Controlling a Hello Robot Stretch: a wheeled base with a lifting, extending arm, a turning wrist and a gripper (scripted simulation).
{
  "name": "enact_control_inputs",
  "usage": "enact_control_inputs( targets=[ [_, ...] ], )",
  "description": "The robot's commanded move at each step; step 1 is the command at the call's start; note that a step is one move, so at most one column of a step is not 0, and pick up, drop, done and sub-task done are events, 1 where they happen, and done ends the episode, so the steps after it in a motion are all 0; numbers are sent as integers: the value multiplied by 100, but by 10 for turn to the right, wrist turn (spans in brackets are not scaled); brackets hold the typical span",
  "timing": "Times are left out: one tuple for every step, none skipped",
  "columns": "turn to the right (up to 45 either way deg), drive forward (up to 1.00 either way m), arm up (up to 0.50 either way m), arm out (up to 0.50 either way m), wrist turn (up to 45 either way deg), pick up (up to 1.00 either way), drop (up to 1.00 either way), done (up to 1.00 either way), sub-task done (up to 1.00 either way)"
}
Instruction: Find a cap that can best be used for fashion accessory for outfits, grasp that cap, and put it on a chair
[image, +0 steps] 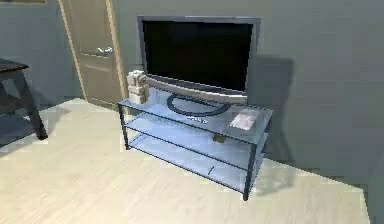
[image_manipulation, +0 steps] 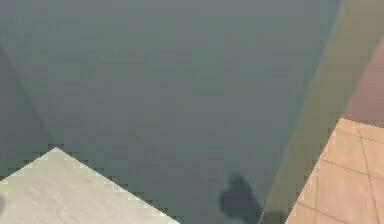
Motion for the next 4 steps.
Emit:
enact_control_inputs(
  targets=[
    [450, 0, 0, 0, 0, 0, 0, 0, 0],
    [450, 0, 0, 0, 0, 0, 0, 0, 0],
    [450, 0, 0, 0, 0, 0, 0, 0, 0],
    [450, 0, 0, 0, 0, 0, 0, 0, 0]
  ],
)
